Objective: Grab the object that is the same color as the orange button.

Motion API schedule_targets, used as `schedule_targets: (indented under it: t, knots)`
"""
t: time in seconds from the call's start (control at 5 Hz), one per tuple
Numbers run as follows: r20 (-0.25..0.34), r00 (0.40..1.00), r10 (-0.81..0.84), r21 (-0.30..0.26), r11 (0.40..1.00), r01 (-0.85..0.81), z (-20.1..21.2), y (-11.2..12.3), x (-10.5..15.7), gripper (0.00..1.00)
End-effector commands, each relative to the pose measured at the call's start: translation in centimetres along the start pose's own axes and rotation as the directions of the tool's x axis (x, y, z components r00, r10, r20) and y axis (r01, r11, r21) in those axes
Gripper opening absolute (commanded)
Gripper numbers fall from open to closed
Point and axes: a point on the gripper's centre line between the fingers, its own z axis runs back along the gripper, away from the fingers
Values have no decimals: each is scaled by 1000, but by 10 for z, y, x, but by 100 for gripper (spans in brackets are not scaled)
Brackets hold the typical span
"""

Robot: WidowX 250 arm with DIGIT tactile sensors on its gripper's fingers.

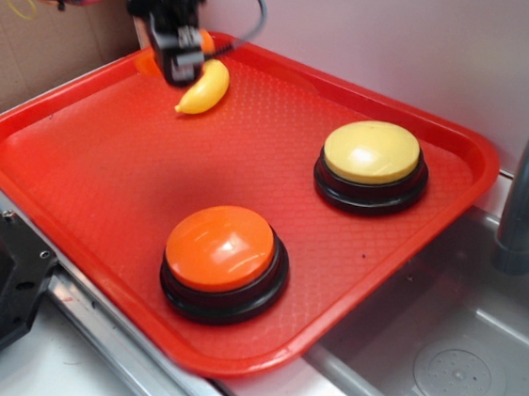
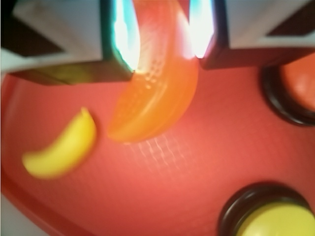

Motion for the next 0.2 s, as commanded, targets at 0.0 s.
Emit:
schedule_targets:
  t: [0.0]
  knots:
    - [-19, 978, 208, 80, 975, -206, 56, -28, -13, 0]
